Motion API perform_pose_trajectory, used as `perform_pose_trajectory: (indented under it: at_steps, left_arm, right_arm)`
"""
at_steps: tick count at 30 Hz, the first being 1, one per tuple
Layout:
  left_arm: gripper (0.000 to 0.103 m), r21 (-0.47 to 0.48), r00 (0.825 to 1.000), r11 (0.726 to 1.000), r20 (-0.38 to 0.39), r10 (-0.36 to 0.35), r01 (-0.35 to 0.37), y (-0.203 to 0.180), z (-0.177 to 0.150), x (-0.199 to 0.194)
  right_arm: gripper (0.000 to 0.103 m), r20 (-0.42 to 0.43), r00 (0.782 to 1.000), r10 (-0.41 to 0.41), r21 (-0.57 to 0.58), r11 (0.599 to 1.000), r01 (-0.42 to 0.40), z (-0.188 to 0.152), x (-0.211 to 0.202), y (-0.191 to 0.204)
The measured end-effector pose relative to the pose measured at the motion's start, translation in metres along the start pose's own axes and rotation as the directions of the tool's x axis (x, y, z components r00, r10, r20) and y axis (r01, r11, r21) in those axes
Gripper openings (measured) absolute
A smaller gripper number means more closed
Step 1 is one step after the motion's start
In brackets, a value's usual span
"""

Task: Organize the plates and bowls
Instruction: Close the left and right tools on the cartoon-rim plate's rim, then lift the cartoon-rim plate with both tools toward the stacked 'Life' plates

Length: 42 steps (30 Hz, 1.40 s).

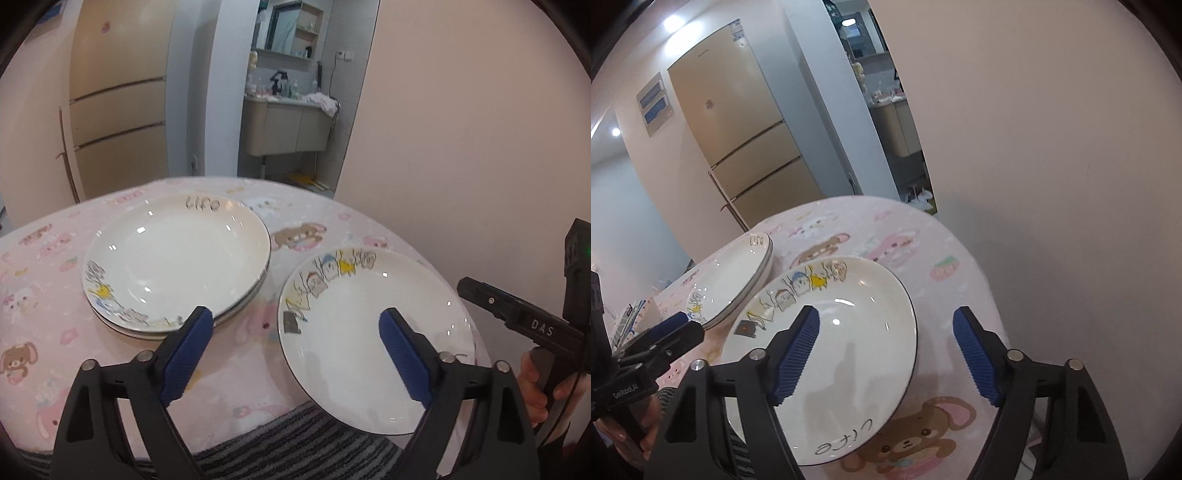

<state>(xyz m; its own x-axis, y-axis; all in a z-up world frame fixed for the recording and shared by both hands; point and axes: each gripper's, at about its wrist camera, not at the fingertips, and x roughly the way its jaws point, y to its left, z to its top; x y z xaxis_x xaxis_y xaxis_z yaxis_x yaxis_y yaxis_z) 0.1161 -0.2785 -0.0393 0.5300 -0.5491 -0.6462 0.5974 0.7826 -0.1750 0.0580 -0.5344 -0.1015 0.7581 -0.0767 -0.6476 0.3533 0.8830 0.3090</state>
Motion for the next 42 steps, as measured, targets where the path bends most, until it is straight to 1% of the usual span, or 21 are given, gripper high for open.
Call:
perform_pose_trajectory:
  at_steps: [3,5,6,8,10,11,13,14,16,17,20,23,24,26,28,30,33,37,42]
  left_arm:
    - [0.086,-0.061,1.0,0.998,-0.024,-0.012,0.011,0.008,-0.002,0.007]
    - [0.08,-0.089,0.998,0.996,-0.06,-0.037,0.031,0.013,-0.004,0.013]
    - [0.075,-0.095,0.996,0.995,-0.078,-0.046,0.039,0.014,-0.004,0.016]
    - [0.067,-0.095,0.992,0.995,-0.118,-0.048,0.037,0.013,-0.006,0.024]
    - [0.05,-0.098,0.986,0.994,-0.155,-0.065,0.05,0.012,-0.009,0.032]
    - [0.046,-0.102,0.983,0.994,-0.172,-0.067,0.049,0.012,-0.01,0.036]
    - [0.028,-0.116,0.974,0.992,-0.21,-0.081,0.058,0.013,-0.013,0.043]
    - [0.026,-0.128,0.967,0.99,-0.235,-0.093,0.064,0.015,-0.014,0.047]
    - [0.026,-0.141,0.957,0.988,-0.272,-0.105,0.068,0.015,-0.017,0.054]
    - [0.026,-0.142,0.954,0.987,-0.278,-0.109,0.072,0.015,-0.018,0.055]
    - [0.026,-0.124,0.953,0.989,-0.282,-0.108,0.076,0.011,-0.018,0.055]
    - [0.026,-0.062,0.953,0.995,-0.29,-0.09,0.075,0.001,-0.019,0.056]
    - [0.026,-0.056,0.953,0.996,-0.29,-0.084,0.071,0.001,-0.019,0.056]
    - [0.024,-0.082,0.952,0.993,-0.289,-0.104,0.083,0.007,-0.019,0.054]
    - [0.021,-0.101,0.951,0.991,-0.287,-0.115,0.09,0.01,-0.019,0.054]
    - [0.021,-0.091,0.956,0.993,-0.276,-0.102,0.079,0.009,-0.02,0.05]
    - [0.021,-0.065,0.971,0.995,-0.224,-0.083,0.07,0.006,-0.018,0.038]
    - [0.021,-0.064,0.976,0.995,-0.2,-0.084,0.073,0.008,-0.018,0.029]
    - [0.021,-0.04,0.988,0.997,-0.136,-0.069,0.064,0.007,-0.014,0.006]
  right_arm:
    - [0.062,-0.032,0.999,0.014,0.021,1.0,-0.013,-0.008,0.01,-0.006]
    - [0.052,-0.053,0.998,0.023,0.04,0.999,-0.021,-0.011,0.018,-0.008]
    - [0.05,-0.069,0.997,0.035,0.053,0.998,-0.032,-0.014,0.022,-0.01]
    - [0.041,-0.102,0.993,0.058,0.073,0.996,-0.05,-0.017,0.028,-0.014]
    - [0.036,-0.095,0.994,0.06,0.086,0.995,-0.052,-0.017,0.028,-0.017]
    - [0.033,-0.094,0.994,0.051,0.082,0.996,-0.043,-0.017,0.028,-0.017]
    - [0.028,-0.111,0.993,0.04,0.07,0.997,-0.032,-0.017,0.031,-0.015]
    - [0.027,-0.109,0.993,0.037,0.064,0.998,-0.03,-0.017,0.031,-0.014]
    - [0.024,-0.124,0.992,0.034,0.04,0.999,-0.029,-0.018,0.033,-0.011]
    - [0.023,-0.125,0.992,0.014,0.023,1.0,-0.012,-0.018,0.033,-0.007]
    - [0.023,-0.128,0.991,-0.022,-0.01,1.0,0.021,-0.017,0.033,-0.002]
    - [0.024,-0.131,0.99,-0.055,-0.042,0.998,0.05,-0.018,0.033,0.005]
    - [0.024,-0.13,0.99,-0.058,-0.041,0.998,0.053,-0.018,0.033,0.005]
    - [0.024,-0.131,0.99,-0.047,-0.027,0.999,0.043,-0.018,0.033,0.003]
    - [0.024,-0.134,0.99,-0.053,-0.028,0.998,0.05,-0.019,0.032,0.004]
    - [0.024,-0.137,0.989,-0.06,-0.032,0.998,0.056,-0.019,0.03,0.007]
    - [0.024,-0.133,0.989,-0.067,-0.036,0.997,0.063,-0.017,0.025,0.01]
    - [0.024,-0.106,0.99,-0.089,-0.075,0.994,0.082,-0.015,0.015,0.019]
    - [0.024,-0.069,0.995,-0.076,-0.1,0.993,0.069,-0.01,-0.002,0.03]
